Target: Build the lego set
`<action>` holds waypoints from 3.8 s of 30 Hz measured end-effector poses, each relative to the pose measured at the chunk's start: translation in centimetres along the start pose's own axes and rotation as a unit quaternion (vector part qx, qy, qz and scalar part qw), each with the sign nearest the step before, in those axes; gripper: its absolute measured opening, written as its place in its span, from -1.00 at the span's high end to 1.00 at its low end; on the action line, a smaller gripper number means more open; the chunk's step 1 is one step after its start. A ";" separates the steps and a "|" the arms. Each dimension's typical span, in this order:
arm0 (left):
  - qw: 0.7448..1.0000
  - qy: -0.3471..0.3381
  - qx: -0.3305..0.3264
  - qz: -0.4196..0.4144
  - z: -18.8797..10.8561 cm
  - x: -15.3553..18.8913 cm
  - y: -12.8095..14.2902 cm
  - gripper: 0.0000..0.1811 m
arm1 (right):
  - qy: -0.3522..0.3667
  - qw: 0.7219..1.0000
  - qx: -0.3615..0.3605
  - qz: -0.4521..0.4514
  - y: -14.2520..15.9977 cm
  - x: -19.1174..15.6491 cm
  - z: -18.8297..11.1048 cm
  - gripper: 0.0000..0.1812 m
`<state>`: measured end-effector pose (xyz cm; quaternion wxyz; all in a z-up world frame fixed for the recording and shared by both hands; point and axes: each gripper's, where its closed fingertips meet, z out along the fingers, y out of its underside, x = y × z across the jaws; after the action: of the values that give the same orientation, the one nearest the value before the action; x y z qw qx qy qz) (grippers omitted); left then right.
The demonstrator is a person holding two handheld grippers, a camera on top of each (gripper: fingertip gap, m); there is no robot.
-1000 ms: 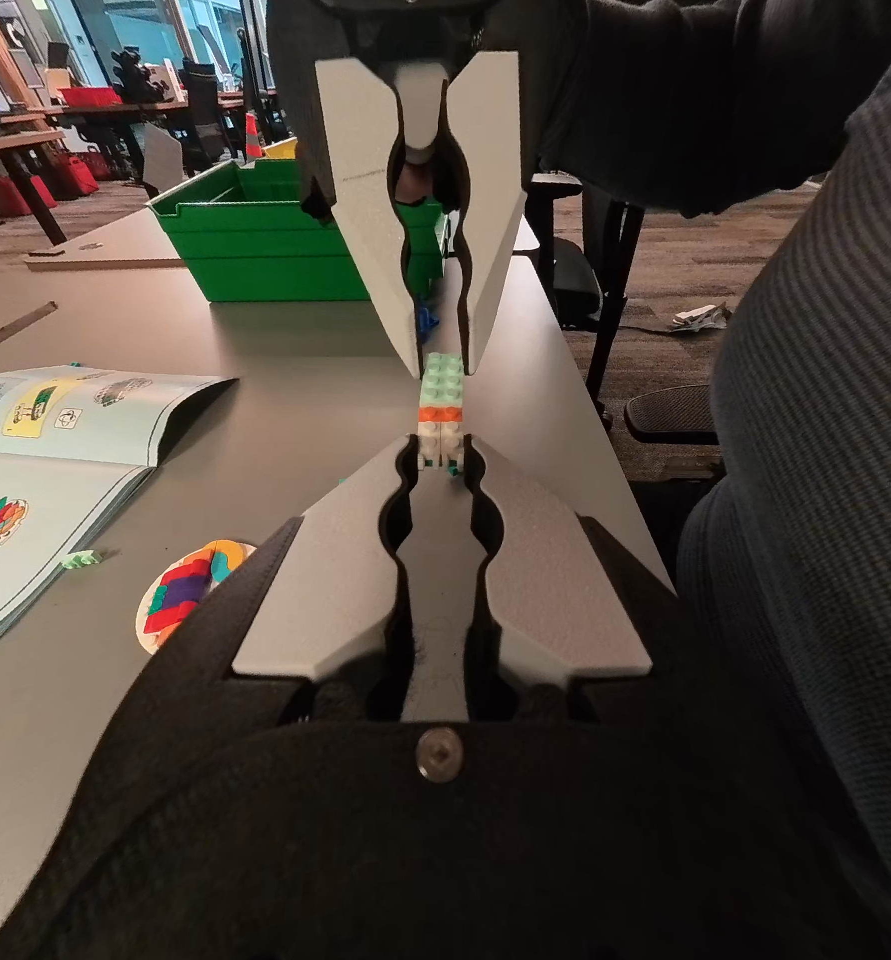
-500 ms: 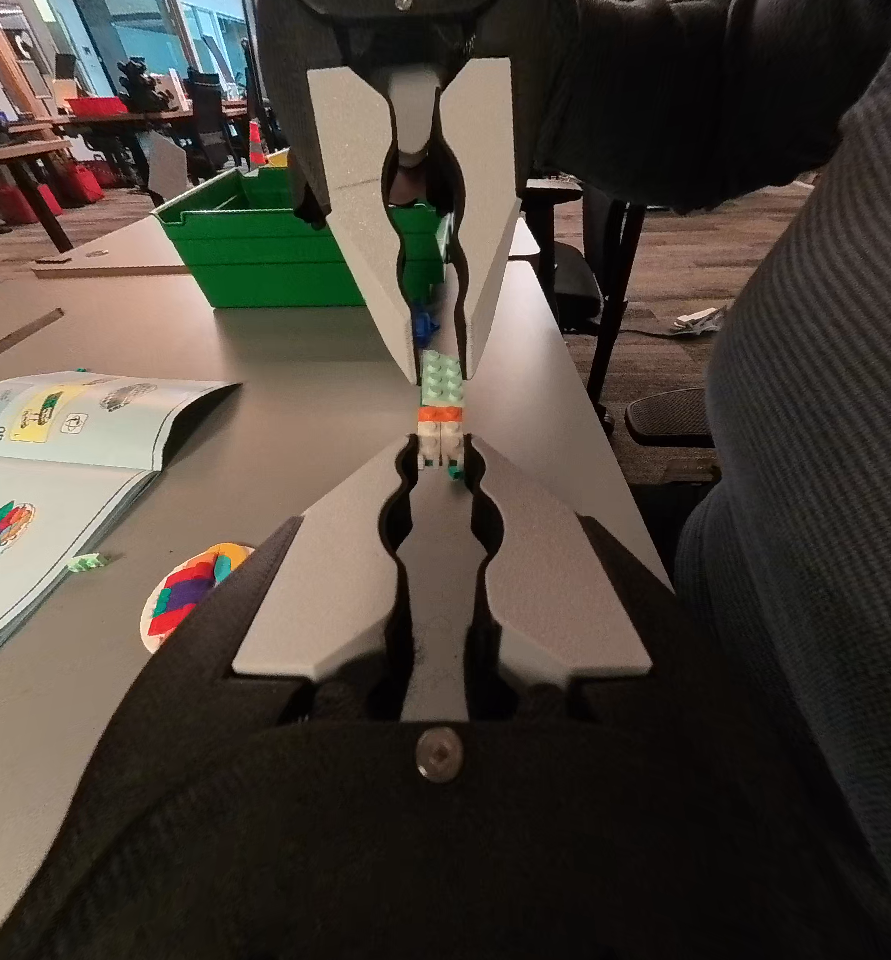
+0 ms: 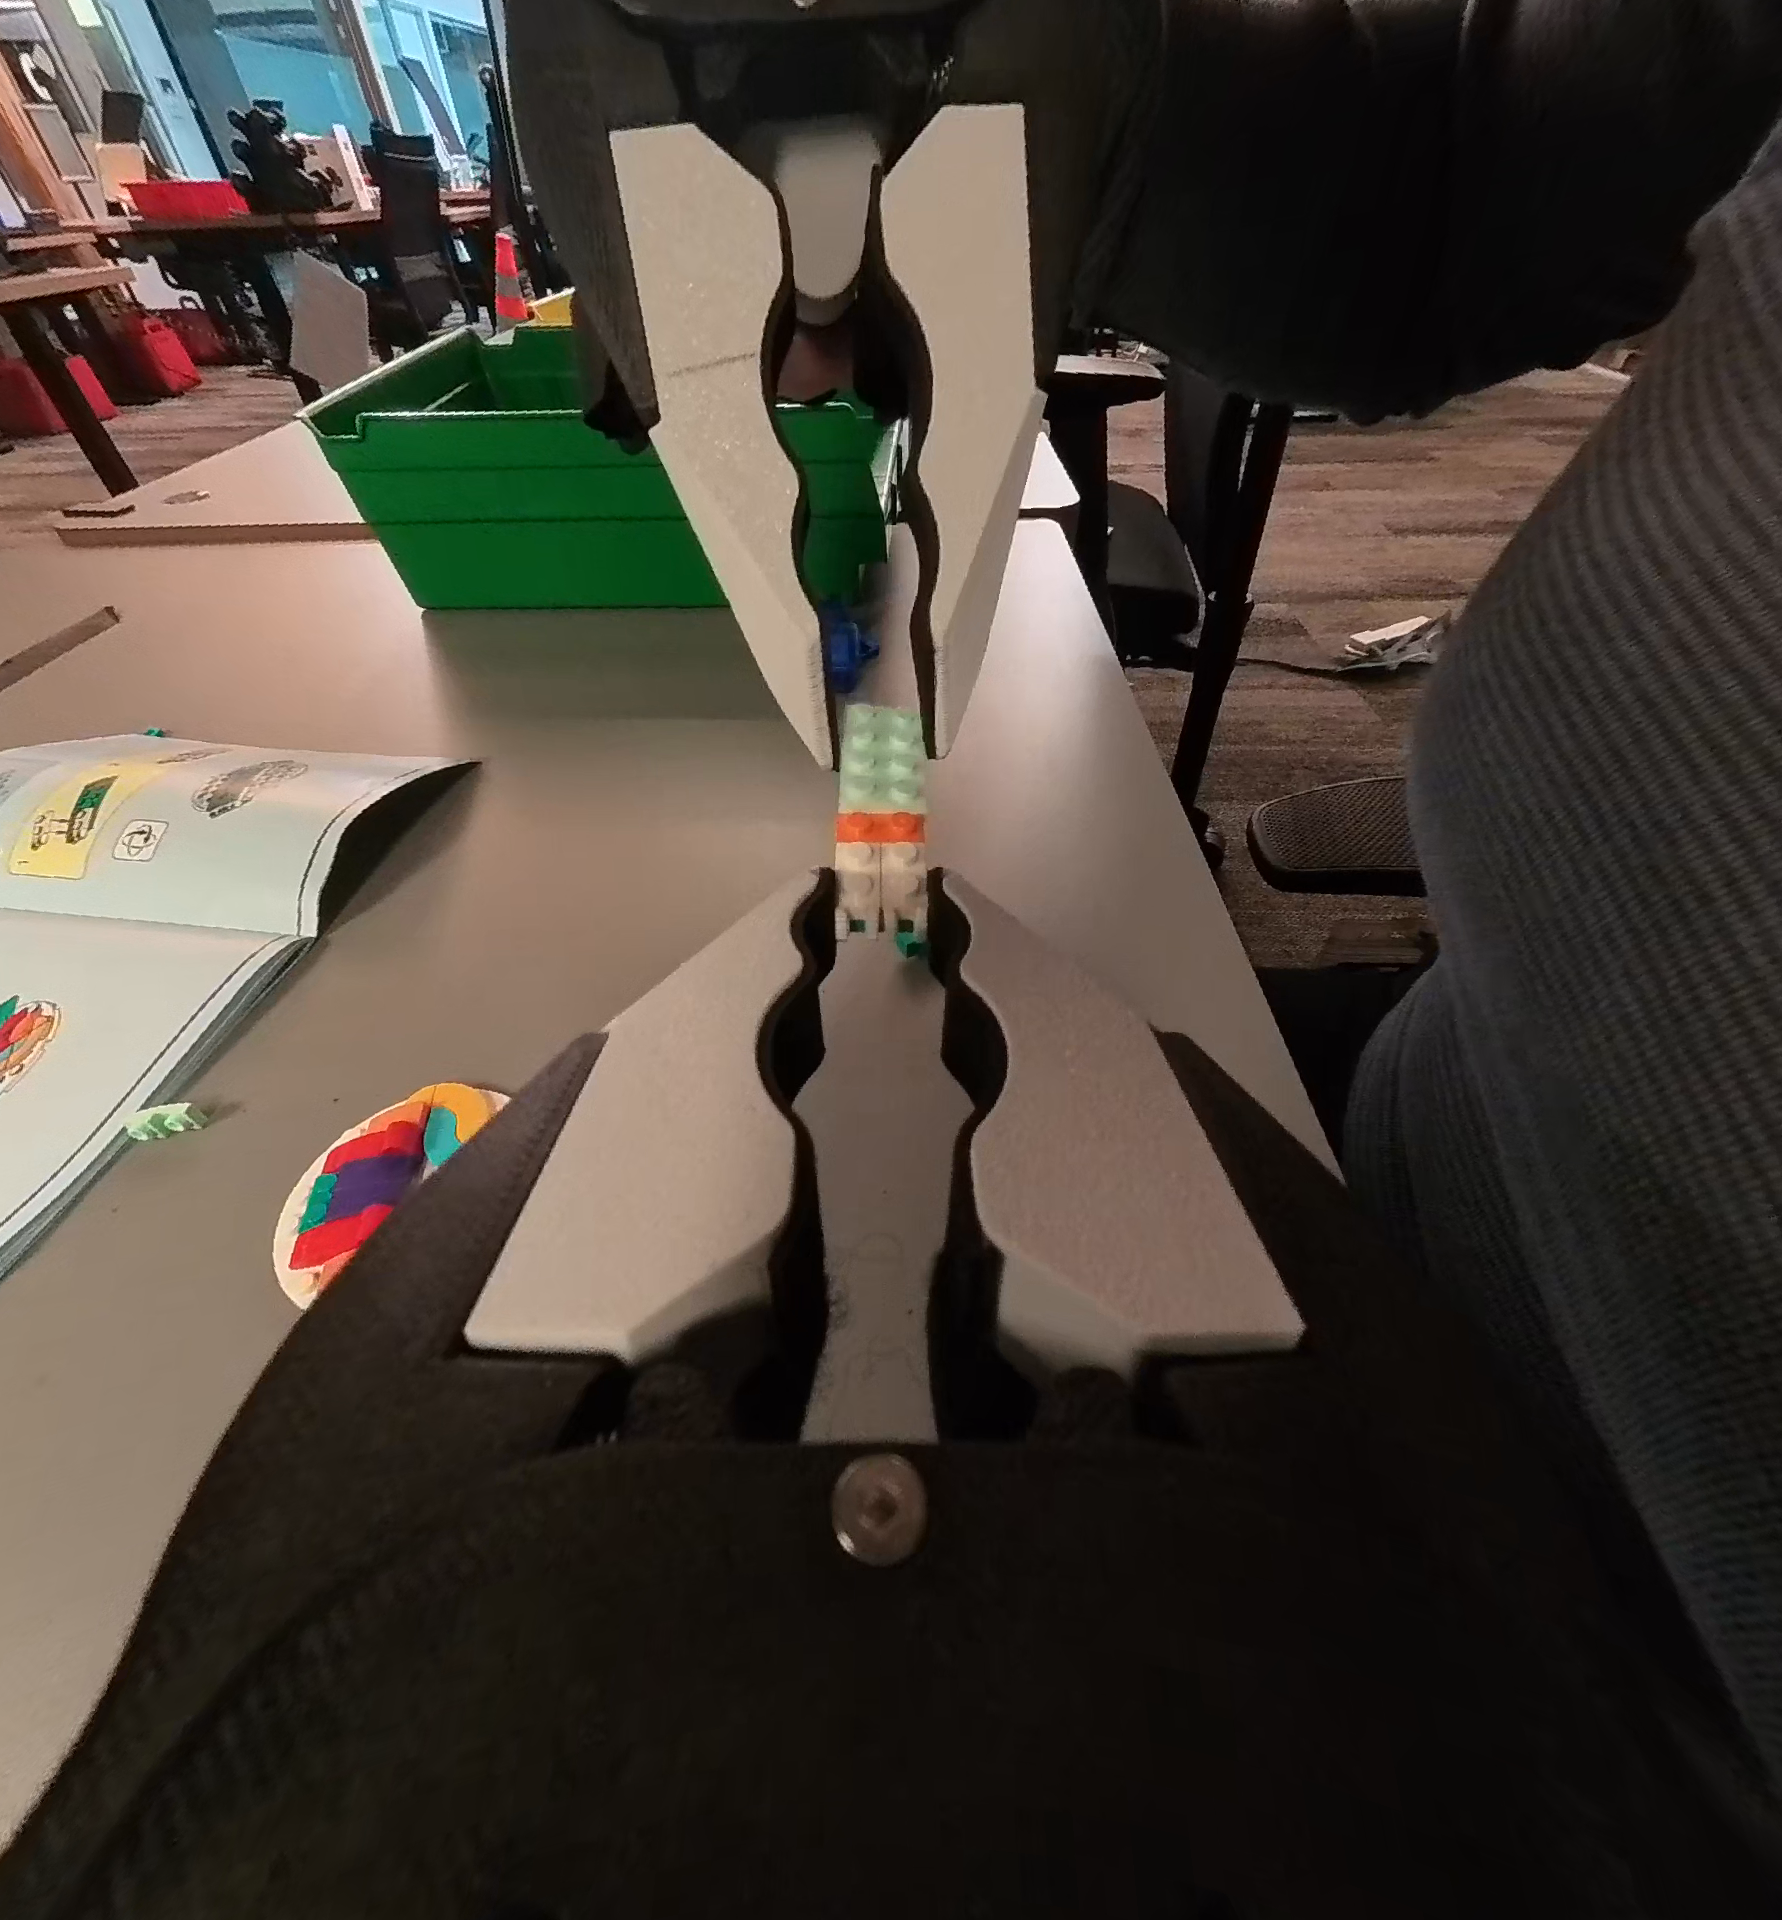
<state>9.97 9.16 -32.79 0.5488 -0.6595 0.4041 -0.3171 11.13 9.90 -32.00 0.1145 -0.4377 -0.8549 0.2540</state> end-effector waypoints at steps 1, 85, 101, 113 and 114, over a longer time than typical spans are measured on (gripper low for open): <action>1.000 0.000 0.000 0.000 0.0 0.0 0.0 0.83 | 0.000 1.000 0.000 0.000 0.0 0.0 0.0 0.82; 0.911 -0.349 -0.096 0.198 -4.7 -6.4 1.2 0.93 | 0.246 0.946 0.196 -0.078 -2.5 8.2 3.1 0.51; 0.669 -0.498 -0.263 0.485 -5.2 -9.0 -0.4 0.93 | -0.251 0.695 0.495 0.458 -6.0 9.2 1.2 0.77; 0.746 -0.466 -0.244 0.408 -2.9 -10.0 0.6 0.39 | -0.231 0.680 0.559 0.414 -3.7 10.5 -1.7 0.93; 0.783 -0.468 -0.223 0.344 -3.0 -10.2 1.0 0.29 | -0.194 0.691 0.573 0.396 -3.1 11.1 -2.4 0.93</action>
<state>2.36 16.68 -32.89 0.5807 -0.6480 0.3571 0.3396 3.39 18.15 -28.63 0.0634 -0.5259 -0.2936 0.7958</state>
